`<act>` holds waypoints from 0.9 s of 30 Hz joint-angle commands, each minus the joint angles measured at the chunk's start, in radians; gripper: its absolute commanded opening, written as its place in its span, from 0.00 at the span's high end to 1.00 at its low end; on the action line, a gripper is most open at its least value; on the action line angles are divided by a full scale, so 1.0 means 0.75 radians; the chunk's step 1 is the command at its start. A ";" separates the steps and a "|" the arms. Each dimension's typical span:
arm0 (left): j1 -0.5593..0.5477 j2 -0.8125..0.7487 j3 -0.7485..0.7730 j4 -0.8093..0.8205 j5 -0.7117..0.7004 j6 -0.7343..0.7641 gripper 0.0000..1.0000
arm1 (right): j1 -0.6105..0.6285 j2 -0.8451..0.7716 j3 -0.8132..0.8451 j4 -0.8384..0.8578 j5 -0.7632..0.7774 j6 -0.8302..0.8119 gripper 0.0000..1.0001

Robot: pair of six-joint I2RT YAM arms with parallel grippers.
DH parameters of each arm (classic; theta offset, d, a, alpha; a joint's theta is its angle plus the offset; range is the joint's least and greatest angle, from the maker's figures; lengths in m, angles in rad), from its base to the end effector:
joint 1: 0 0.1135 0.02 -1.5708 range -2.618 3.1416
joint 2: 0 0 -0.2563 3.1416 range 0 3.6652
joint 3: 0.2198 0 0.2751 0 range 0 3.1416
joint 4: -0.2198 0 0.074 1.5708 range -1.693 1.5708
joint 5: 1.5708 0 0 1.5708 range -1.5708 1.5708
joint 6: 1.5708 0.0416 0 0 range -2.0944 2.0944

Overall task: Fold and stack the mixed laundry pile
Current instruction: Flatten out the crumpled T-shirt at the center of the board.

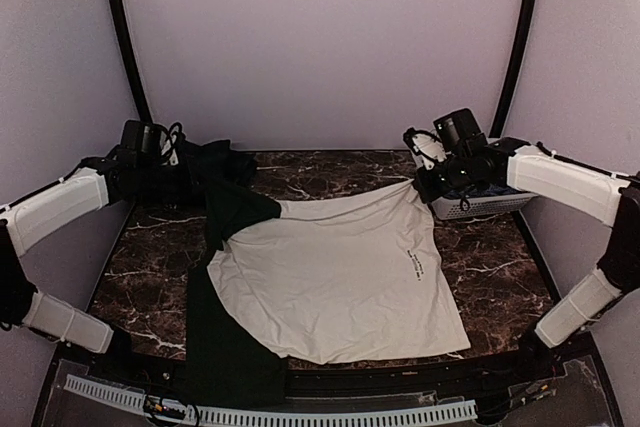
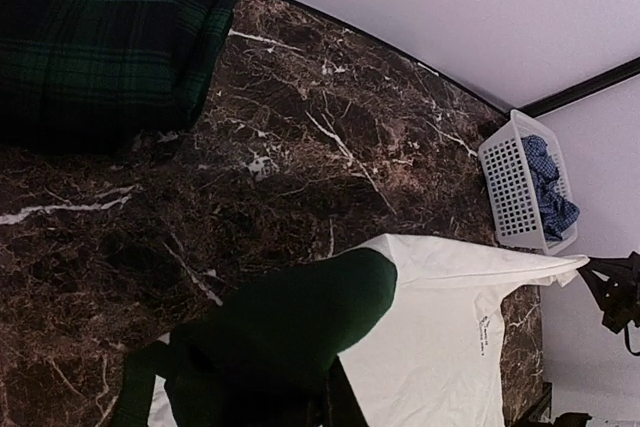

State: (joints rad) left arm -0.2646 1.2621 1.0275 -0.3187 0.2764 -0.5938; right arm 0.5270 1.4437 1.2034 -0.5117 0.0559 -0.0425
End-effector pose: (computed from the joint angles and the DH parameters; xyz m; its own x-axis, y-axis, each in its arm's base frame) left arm 0.3003 -0.0931 0.2937 -0.6865 -0.3717 -0.6249 0.1105 0.7962 -0.5949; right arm 0.3010 0.1725 0.2832 -0.5701 -0.3808 -0.7280 -0.4915 0.8681 -0.0692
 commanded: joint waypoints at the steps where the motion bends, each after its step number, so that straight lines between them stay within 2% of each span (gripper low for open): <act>1: 0.090 0.161 -0.069 0.393 0.152 -0.089 1.00 | -0.025 0.191 0.033 0.257 0.103 0.034 1.00; 3: 0.148 0.276 -0.098 0.507 0.233 -0.160 1.00 | -0.028 0.278 0.077 0.280 0.129 0.042 1.00; 7: 0.174 0.381 -0.133 0.633 0.166 -0.174 1.00 | -0.028 0.412 0.147 0.326 0.164 0.048 1.00; 14: 0.195 0.583 0.068 0.589 0.117 -0.115 0.99 | -0.030 0.572 0.322 0.282 0.329 0.027 1.00; 15: 0.198 0.602 0.106 0.568 0.118 -0.114 0.95 | -0.030 0.604 0.362 0.252 0.361 0.021 1.00; 16: 0.201 0.624 0.119 0.562 0.121 -0.112 0.85 | -0.030 0.636 0.400 0.213 0.389 0.020 0.89; 17: 0.202 0.627 0.137 0.548 0.118 -0.111 0.79 | -0.030 0.666 0.440 0.175 0.413 0.022 0.71; 18: 0.203 0.616 0.144 0.537 0.096 -0.104 0.64 | -0.030 0.681 0.466 0.148 0.427 0.028 0.57; 19: 0.203 0.604 0.157 0.504 0.083 -0.094 0.56 | -0.030 0.685 0.478 0.135 0.421 0.029 0.50; 20: 0.203 0.566 0.161 0.484 0.040 -0.072 0.45 | -0.031 0.679 0.481 0.132 0.408 0.028 0.47; 23: 0.203 0.466 0.143 0.379 -0.030 -0.030 0.29 | -0.039 0.652 0.496 0.108 0.378 0.025 0.44; 27: 0.201 0.344 0.053 0.295 -0.013 -0.009 0.27 | -0.070 0.621 0.510 0.043 0.324 0.023 0.44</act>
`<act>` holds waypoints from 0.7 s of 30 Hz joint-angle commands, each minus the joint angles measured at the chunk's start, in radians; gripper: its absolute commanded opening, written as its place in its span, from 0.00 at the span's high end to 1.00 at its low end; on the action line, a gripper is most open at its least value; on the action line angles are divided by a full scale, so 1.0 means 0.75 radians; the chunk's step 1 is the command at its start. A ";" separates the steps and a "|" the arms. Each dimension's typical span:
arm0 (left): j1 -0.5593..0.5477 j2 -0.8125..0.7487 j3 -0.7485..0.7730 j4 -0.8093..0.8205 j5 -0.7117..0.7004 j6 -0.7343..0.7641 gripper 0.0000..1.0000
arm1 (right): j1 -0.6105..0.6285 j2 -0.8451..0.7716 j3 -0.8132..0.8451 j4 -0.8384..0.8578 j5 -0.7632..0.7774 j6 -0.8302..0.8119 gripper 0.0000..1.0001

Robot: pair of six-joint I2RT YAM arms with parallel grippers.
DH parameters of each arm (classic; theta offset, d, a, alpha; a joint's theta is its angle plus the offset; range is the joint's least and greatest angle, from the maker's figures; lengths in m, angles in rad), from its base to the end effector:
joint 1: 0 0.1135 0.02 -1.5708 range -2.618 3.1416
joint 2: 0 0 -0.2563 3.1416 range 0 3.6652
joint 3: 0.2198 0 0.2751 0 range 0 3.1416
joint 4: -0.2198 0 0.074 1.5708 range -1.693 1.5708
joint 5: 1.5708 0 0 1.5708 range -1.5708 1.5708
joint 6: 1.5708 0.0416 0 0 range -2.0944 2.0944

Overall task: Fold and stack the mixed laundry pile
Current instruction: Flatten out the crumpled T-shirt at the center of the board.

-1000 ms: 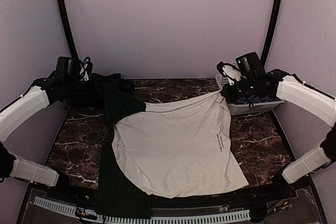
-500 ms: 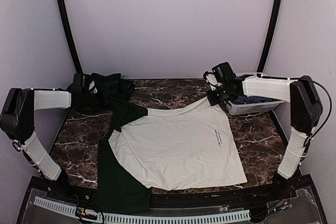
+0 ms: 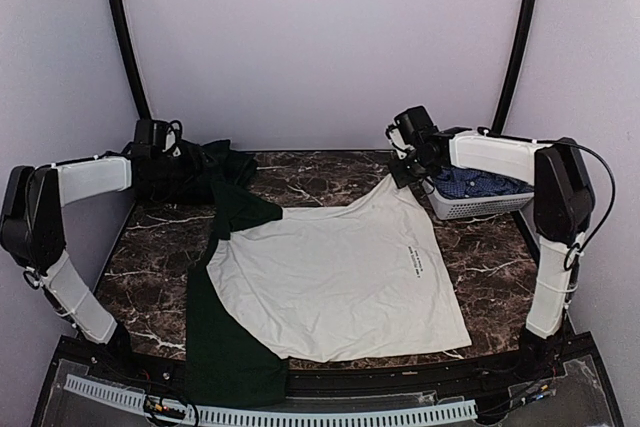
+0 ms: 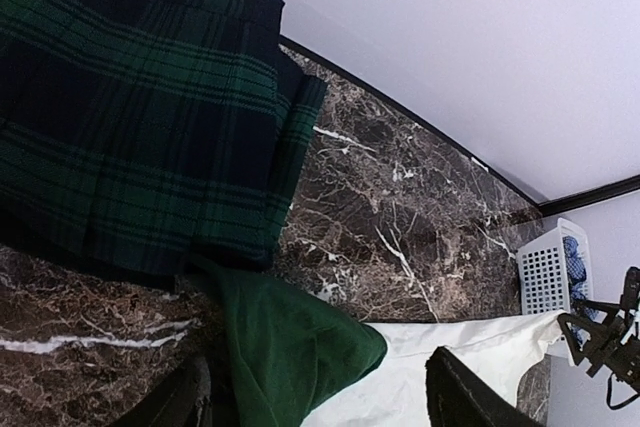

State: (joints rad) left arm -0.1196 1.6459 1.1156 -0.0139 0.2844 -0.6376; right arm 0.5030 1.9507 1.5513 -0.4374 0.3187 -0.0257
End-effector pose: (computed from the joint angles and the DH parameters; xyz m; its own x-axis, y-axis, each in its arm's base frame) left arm 0.3944 -0.0592 0.2260 -0.6231 -0.5006 -0.6010 -0.0224 0.7795 -0.6260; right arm 0.4108 0.2112 0.2181 -0.6433 -0.3818 -0.6636 -0.2905 0.9237 -0.2498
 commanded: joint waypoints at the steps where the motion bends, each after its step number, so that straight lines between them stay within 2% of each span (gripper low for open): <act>1: 0.001 -0.198 -0.086 -0.117 -0.016 0.052 0.27 | -0.050 -0.069 0.036 -0.055 -0.054 -0.005 0.44; 7: -0.012 -0.282 -0.233 -0.158 -0.032 0.059 0.28 | -0.114 -0.102 0.051 -0.138 -0.029 -0.002 0.48; 11: -0.038 -0.257 -0.231 -0.177 -0.026 0.058 0.30 | -0.124 -0.109 0.044 -0.174 0.027 -0.007 0.50; 14: -0.075 -0.267 -0.232 -0.209 -0.095 0.064 0.31 | -0.125 -0.089 0.049 -0.187 0.054 -0.021 0.49; 18: -0.092 -0.299 -0.237 -0.325 -0.207 0.053 0.38 | -0.125 -0.073 0.077 -0.192 0.034 -0.008 0.46; 21: -0.096 -0.302 -0.262 -0.375 -0.207 0.044 0.43 | -0.121 -0.091 0.091 -0.180 -0.040 -0.007 0.46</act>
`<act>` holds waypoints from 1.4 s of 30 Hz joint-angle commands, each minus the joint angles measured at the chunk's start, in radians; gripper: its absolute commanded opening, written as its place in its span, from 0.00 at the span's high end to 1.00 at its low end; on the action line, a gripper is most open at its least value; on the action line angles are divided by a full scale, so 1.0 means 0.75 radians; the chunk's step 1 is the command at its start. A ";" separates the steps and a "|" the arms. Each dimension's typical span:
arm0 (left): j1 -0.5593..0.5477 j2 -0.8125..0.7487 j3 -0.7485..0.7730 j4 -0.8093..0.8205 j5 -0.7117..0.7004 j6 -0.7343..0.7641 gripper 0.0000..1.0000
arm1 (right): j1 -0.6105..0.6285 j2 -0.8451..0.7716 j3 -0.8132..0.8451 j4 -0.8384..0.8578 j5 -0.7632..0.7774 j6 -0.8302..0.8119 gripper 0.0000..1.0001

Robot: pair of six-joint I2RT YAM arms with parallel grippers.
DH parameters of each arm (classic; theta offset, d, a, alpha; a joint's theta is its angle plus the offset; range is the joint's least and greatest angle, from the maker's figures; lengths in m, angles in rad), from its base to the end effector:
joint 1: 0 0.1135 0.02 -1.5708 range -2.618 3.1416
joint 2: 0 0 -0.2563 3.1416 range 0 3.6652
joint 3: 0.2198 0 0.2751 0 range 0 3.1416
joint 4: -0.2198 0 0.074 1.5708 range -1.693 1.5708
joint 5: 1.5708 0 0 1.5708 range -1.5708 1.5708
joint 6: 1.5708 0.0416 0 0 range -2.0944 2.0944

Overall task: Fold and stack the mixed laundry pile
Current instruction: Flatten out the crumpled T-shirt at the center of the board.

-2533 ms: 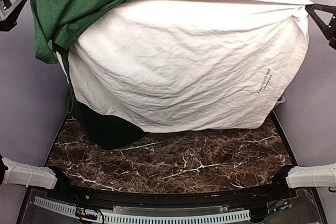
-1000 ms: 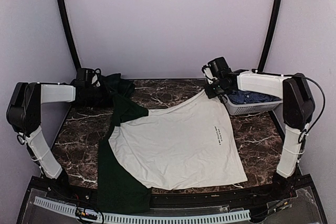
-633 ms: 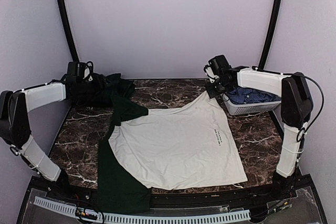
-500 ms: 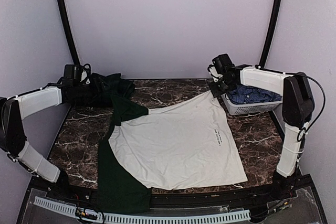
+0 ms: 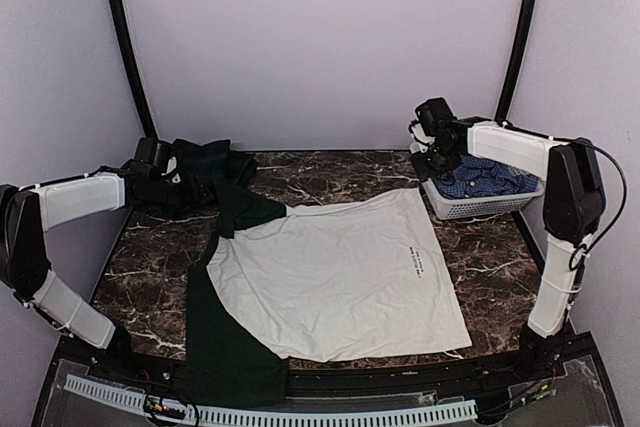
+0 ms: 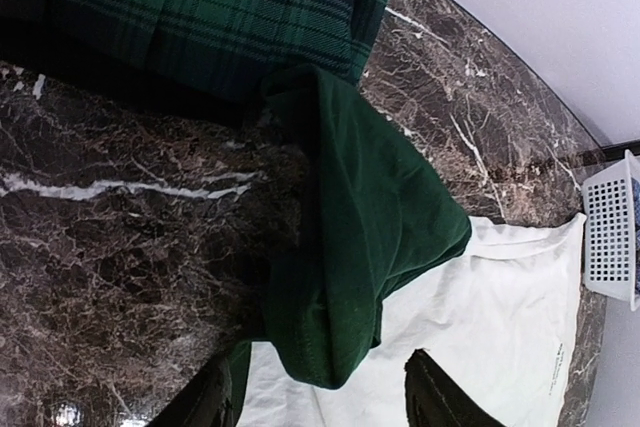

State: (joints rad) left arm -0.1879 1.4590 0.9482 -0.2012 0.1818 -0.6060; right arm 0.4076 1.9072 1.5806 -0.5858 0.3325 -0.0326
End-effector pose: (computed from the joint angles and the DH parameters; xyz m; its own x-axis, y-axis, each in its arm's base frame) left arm 0.3345 -0.0713 0.2142 -0.7088 -0.4355 -0.5550 -0.1040 0.8427 -0.5283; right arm 0.4162 0.1649 0.2365 -0.7196 -0.3442 -0.6031 -0.2149 0.9362 -0.2780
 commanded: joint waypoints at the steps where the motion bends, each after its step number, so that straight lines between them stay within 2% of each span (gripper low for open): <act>1: -0.011 -0.043 -0.042 -0.132 -0.074 0.005 0.44 | 0.008 -0.042 0.049 0.035 -0.101 -0.003 0.47; 5: -0.039 0.042 -0.025 -0.161 -0.069 0.056 0.48 | 0.042 -0.059 0.036 0.046 -0.280 -0.029 0.51; 8: -0.060 0.123 0.007 -0.188 -0.101 0.074 0.57 | 0.060 -0.052 0.022 0.042 -0.400 -0.015 0.53; 15: -0.086 0.232 0.029 -0.199 -0.149 0.112 0.70 | 0.066 -0.012 -0.049 0.081 -0.588 0.027 0.55; 18: -0.088 0.276 0.049 -0.182 -0.136 0.124 0.66 | 0.066 0.024 -0.061 0.098 -0.636 0.040 0.55; 21: -0.091 0.310 0.075 -0.128 -0.124 0.129 0.56 | 0.066 0.067 -0.071 0.116 -0.672 0.043 0.56; 27: -0.100 0.462 0.185 -0.136 -0.151 0.139 0.57 | 0.069 0.136 -0.097 0.167 -0.730 0.043 0.58; 31: -0.102 0.508 0.200 -0.146 -0.151 0.147 0.68 | 0.072 0.182 -0.122 0.196 -0.720 0.043 0.59; 34: -0.094 0.506 0.178 -0.178 -0.217 0.143 0.87 | 0.071 0.218 -0.133 0.194 -0.679 0.043 0.59; 36: -0.068 0.493 0.151 -0.185 -0.258 0.125 0.96 | 0.072 0.244 -0.128 0.175 -0.640 0.043 0.60; 38: -0.026 0.472 0.116 -0.179 -0.268 0.106 1.00 | 0.072 0.259 -0.133 0.162 -0.606 0.070 0.60; 42: 0.041 0.430 0.080 -0.197 -0.304 0.100 1.00 | 0.072 0.258 -0.154 0.127 -0.538 0.114 0.60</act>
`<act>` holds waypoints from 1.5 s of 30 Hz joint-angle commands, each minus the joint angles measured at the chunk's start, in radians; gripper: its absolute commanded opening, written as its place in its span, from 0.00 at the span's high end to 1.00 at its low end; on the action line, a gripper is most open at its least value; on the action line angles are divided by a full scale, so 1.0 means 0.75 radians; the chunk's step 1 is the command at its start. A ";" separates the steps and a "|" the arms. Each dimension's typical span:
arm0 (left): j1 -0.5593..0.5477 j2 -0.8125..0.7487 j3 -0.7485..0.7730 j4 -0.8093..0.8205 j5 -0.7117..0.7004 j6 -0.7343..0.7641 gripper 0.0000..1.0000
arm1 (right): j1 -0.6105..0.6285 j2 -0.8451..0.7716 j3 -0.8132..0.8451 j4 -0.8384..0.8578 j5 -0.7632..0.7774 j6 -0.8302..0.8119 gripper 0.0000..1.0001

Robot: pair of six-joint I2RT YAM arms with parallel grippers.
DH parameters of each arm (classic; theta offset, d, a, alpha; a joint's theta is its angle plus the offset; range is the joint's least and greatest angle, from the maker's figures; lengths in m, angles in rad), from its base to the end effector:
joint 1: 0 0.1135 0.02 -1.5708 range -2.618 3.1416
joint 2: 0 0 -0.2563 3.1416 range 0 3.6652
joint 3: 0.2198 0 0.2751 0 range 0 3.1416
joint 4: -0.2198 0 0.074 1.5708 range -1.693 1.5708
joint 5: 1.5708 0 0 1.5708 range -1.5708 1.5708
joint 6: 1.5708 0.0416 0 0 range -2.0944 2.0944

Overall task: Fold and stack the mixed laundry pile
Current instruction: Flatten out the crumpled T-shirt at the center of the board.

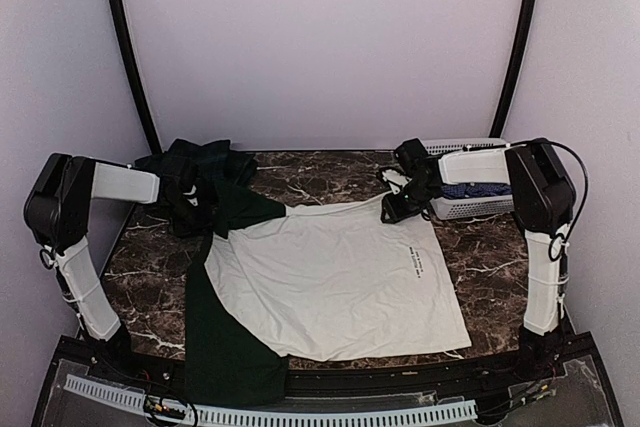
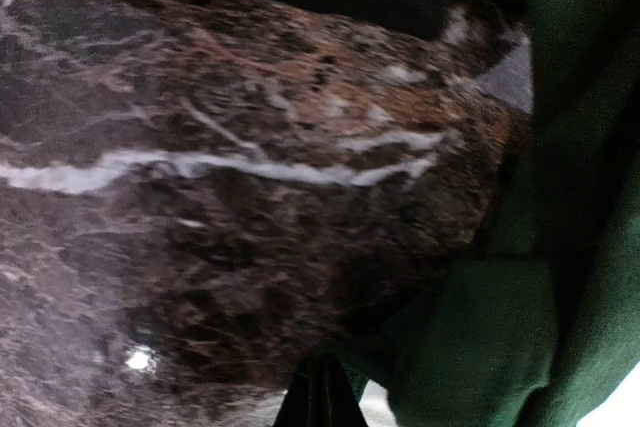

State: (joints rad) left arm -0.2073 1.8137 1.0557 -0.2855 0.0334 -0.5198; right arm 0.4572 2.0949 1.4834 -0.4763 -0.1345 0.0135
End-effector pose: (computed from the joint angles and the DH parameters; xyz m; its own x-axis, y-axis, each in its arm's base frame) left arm 0.3677 -0.0788 0.1214 -0.8443 -0.3297 -0.4224 -0.2272 0.9342 -0.2750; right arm 0.4067 0.2063 0.1283 -0.8012 -0.3793 -0.4628 -0.4825 0.8669 0.1250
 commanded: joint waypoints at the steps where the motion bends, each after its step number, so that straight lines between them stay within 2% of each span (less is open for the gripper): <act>1: 0.078 -0.054 -0.063 -0.091 -0.124 -0.010 1.00 | 0.006 0.000 -0.037 -0.023 0.098 0.061 0.60; 9: 0.112 -0.072 -0.070 -0.119 -0.160 0.013 1.00 | 0.006 -0.089 -0.160 -0.043 0.218 0.107 0.61; 12: 0.113 -0.096 -0.084 -0.122 -0.170 0.006 1.00 | 0.000 -0.113 -0.162 -0.063 0.289 0.114 0.60; 21: 0.113 -0.216 -0.177 -0.144 -0.146 -0.016 0.99 | -0.014 -0.128 -0.097 -0.125 0.313 0.105 0.59; 23: 0.113 -0.246 -0.211 -0.134 -0.131 -0.023 0.92 | -0.009 -0.157 -0.115 -0.107 0.271 0.088 0.59; 24: 0.113 -0.252 -0.220 -0.128 -0.127 -0.024 0.83 | -0.008 -0.170 -0.118 -0.105 0.264 0.080 0.59; 25: 0.112 -0.277 -0.222 -0.125 -0.140 -0.026 0.78 | -0.005 -0.186 -0.113 -0.104 0.254 0.070 0.59; 29: 0.112 -0.430 -0.183 -0.117 -0.158 -0.022 0.42 | -0.004 -0.267 -0.069 -0.080 0.227 0.025 0.52; 34: 0.077 -0.531 -0.050 -0.113 0.000 0.026 0.37 | -0.008 -0.265 0.062 -0.074 0.225 -0.067 0.46; 39: -0.014 -0.467 0.013 -0.079 0.149 0.064 0.38 | -0.016 -0.194 0.155 -0.086 0.189 -0.132 0.47; 45: -0.127 -0.335 0.068 -0.109 0.089 0.121 0.41 | -0.042 -0.076 0.290 -0.110 0.207 -0.232 0.50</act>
State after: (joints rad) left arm -0.2626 1.5116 1.0679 -0.3244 0.1028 -0.4755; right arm 0.4435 1.9671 1.6360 -0.5476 0.0181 -0.0883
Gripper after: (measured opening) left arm 0.595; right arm 0.500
